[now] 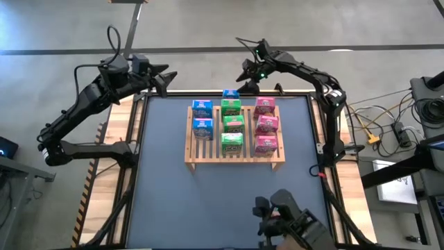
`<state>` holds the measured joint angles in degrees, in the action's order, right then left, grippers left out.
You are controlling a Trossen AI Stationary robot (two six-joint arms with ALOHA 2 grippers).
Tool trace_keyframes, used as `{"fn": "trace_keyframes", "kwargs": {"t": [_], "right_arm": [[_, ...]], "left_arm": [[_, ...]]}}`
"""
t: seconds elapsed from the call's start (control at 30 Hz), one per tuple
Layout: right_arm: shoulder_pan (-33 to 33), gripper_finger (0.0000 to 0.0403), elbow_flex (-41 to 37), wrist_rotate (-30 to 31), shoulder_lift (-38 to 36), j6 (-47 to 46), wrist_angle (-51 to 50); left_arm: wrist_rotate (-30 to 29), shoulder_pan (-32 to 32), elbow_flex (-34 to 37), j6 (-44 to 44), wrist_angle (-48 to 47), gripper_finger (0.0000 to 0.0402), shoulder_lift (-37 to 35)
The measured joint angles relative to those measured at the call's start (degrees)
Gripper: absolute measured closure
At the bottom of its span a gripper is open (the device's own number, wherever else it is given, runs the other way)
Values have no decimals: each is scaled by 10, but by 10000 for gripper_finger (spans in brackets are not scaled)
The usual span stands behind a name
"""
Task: Stack cereal on shelf
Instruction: Put the blue cereal box on the shelf aligned with the other blue cereal boxes
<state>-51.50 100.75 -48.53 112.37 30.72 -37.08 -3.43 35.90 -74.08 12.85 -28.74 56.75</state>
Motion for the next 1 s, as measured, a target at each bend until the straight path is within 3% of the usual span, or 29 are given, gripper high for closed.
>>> {"fn": "trace_keyframes", "kwargs": {"t": [0.3, 1.0], "right_arm": [[15, 56, 0, 36, 1, 63, -17], [33, 71, 0, 75, 41, 63, -35]], "left_arm": [[-7, 3, 0, 25, -8, 157, 0], [-12, 3, 0, 47, -10, 157, 0]]}}
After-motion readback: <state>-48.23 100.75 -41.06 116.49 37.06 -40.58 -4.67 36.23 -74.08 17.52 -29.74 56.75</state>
